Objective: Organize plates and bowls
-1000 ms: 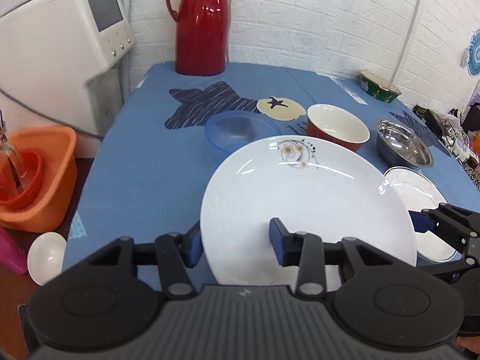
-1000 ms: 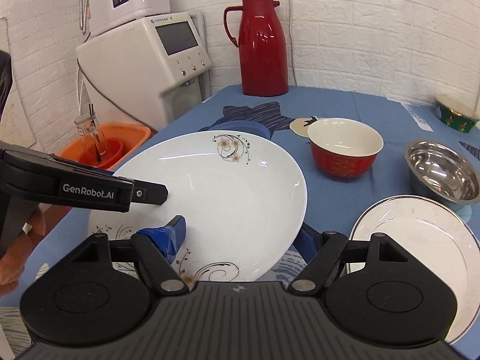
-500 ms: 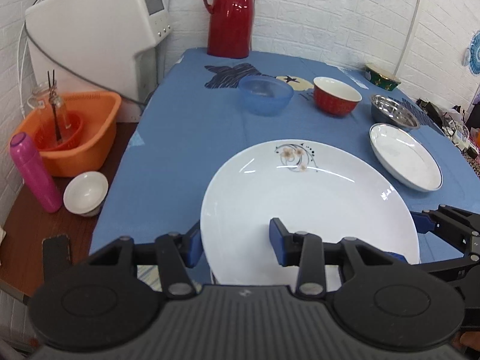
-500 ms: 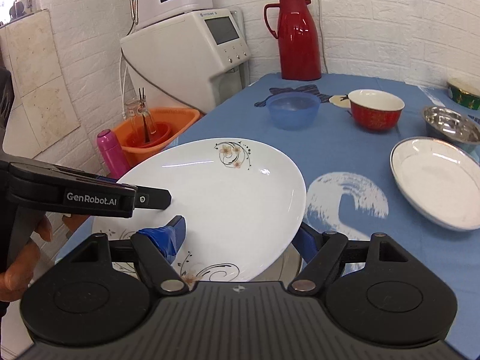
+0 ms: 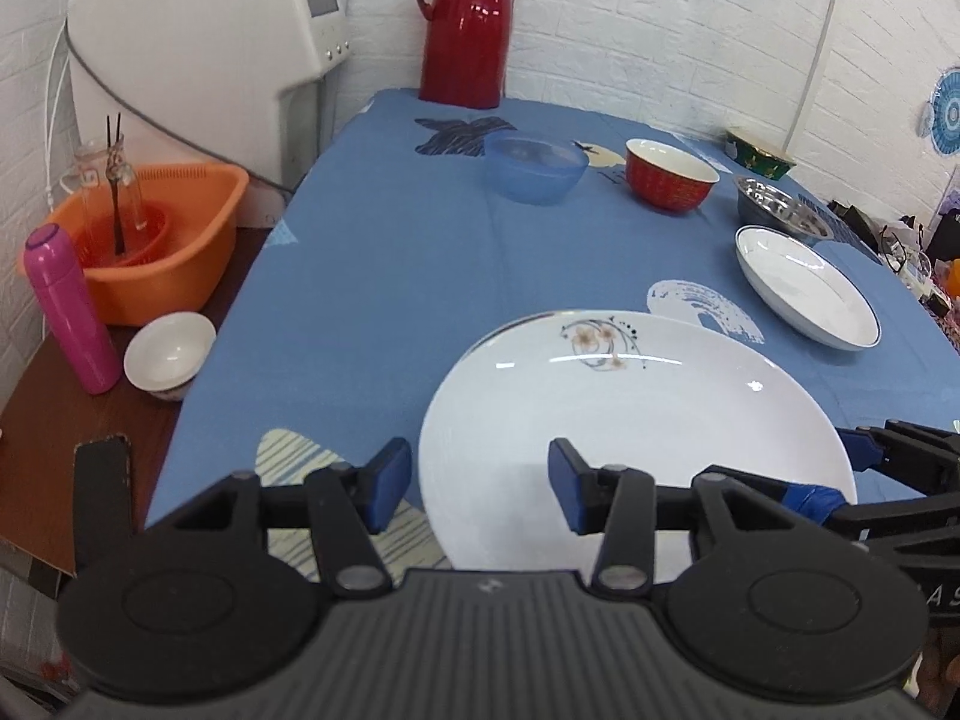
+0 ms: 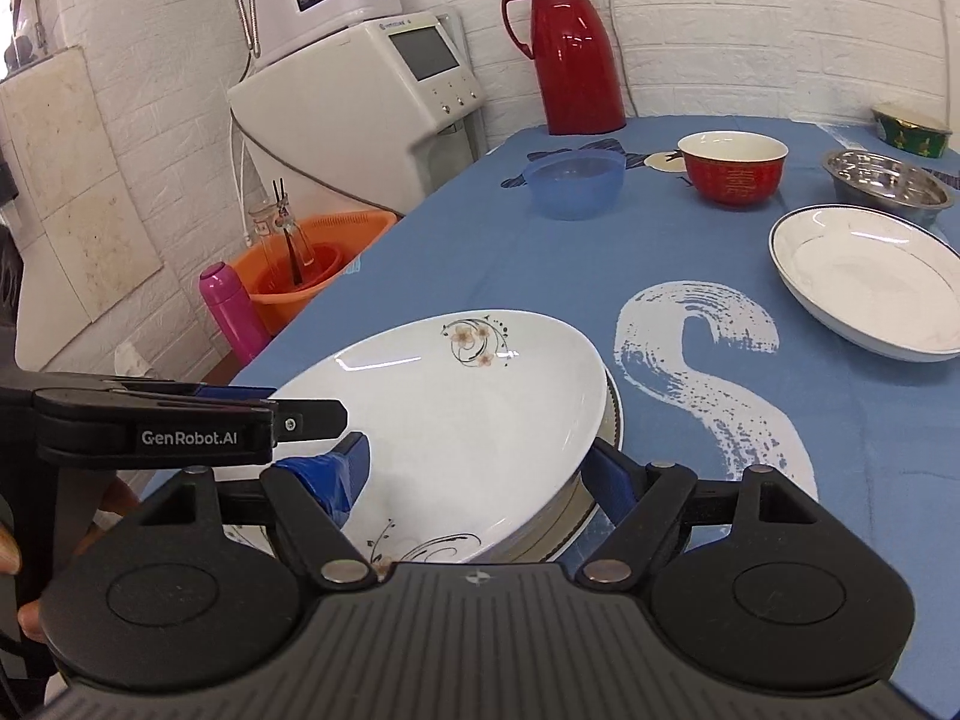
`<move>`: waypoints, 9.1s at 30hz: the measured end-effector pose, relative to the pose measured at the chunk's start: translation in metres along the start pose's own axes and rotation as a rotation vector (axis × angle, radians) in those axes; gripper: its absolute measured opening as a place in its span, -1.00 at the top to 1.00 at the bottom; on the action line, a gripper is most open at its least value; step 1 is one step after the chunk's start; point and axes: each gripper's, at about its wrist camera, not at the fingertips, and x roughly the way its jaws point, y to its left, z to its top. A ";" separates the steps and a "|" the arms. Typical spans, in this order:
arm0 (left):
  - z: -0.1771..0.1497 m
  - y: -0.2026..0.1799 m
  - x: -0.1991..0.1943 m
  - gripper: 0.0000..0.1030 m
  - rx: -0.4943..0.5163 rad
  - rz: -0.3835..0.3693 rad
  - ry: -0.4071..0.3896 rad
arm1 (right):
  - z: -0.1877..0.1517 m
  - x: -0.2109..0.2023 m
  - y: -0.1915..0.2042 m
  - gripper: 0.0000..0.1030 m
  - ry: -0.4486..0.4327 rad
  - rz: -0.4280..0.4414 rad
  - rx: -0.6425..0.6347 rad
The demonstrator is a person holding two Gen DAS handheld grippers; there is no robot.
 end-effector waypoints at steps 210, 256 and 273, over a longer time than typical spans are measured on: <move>0.167 -0.260 0.227 0.82 -0.182 -0.126 0.326 | 0.132 0.058 -0.285 0.22 0.184 -0.255 -0.011; 0.027 -0.224 0.078 0.07 -0.047 -0.304 0.322 | -0.003 -0.055 -0.179 0.07 0.208 -0.209 0.069; 0.042 -0.215 0.074 -0.04 -0.057 -0.267 0.279 | 0.003 -0.070 -0.195 0.06 0.164 -0.257 0.088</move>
